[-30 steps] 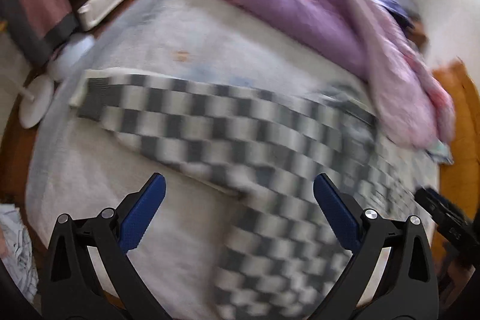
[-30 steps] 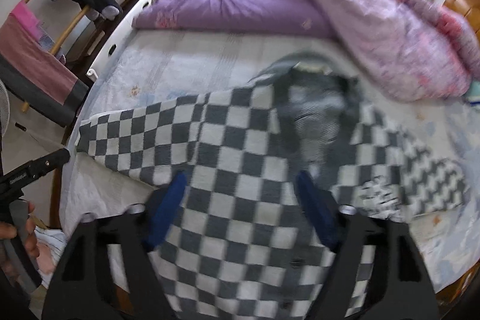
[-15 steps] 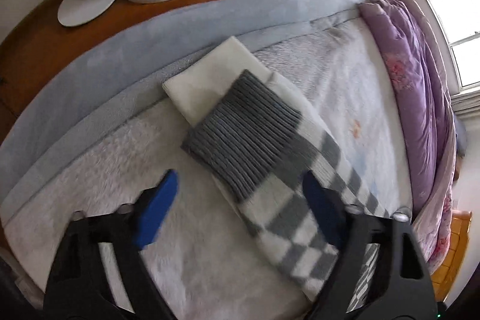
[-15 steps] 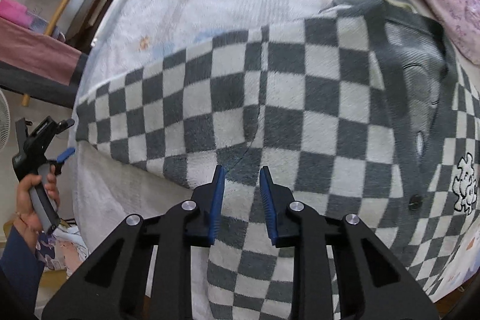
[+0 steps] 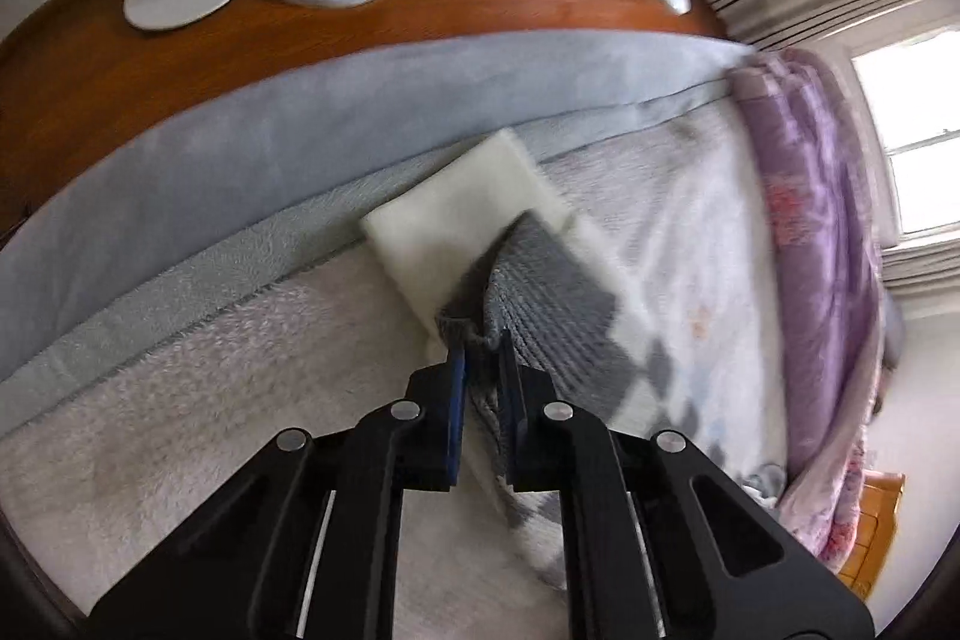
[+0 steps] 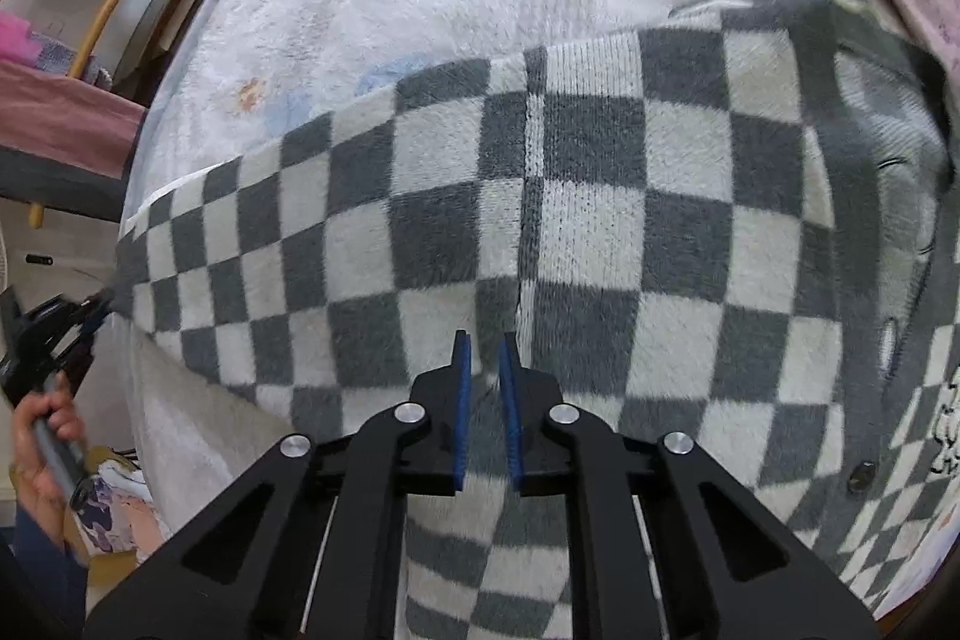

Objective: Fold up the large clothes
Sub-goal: 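Grasp the grey sleeve cuff with the left gripper and fold it across the body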

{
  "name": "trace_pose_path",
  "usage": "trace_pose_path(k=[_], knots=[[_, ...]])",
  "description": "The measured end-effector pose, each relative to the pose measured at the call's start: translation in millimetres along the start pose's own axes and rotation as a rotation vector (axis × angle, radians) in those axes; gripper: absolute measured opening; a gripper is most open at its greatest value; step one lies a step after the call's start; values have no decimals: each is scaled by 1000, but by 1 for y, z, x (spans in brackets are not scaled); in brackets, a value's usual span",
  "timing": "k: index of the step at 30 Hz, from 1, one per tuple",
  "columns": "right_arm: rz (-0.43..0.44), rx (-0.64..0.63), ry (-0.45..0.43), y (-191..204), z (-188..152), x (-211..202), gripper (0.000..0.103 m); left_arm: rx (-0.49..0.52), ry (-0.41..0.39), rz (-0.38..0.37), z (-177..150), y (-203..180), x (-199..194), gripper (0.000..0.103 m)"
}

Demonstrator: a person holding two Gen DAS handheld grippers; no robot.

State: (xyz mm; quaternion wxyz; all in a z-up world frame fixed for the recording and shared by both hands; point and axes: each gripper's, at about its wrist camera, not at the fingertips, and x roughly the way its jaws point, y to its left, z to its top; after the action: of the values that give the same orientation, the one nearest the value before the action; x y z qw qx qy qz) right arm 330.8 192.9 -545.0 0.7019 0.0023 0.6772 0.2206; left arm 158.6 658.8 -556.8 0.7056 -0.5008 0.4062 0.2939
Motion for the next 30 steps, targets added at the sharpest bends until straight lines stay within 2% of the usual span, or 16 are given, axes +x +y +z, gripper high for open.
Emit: trace_pose_path(k=[2, 4, 7, 9, 15, 17, 19, 22, 24, 30], knots=[[-9, 4, 27, -2, 3, 13, 2, 22, -26, -46, -3, -10, -13, 9], [28, 8, 67, -3, 4, 31, 1, 46, -50, -98, -7, -22, -26, 9], [7, 31, 139, -9, 3, 64, 0, 84, -69, -128, -11, -41, -38, 8], [16, 63, 148, -16, 4, 78, 0, 133, -88, -163, -18, -61, -52, 8], [25, 59, 178, -17, 11, 81, 0, 277, -113, -278, -55, -136, -87, 8], [85, 80, 155, -23, 8, 68, 0, 329, -111, -305, -73, -160, -98, 8], [187, 133, 99, -41, -1, 41, 2, 394, -101, -344, -100, -192, -107, 8], [266, 184, 23, -75, -19, 1, 2, 477, -81, -382, -140, -232, -113, 8], [273, 192, -10, -102, -32, -22, 2, 529, -55, -403, -176, -264, -108, 8], [233, 242, -104, -210, -86, -97, 2, 584, 48, -481, -280, -347, -74, 8]])
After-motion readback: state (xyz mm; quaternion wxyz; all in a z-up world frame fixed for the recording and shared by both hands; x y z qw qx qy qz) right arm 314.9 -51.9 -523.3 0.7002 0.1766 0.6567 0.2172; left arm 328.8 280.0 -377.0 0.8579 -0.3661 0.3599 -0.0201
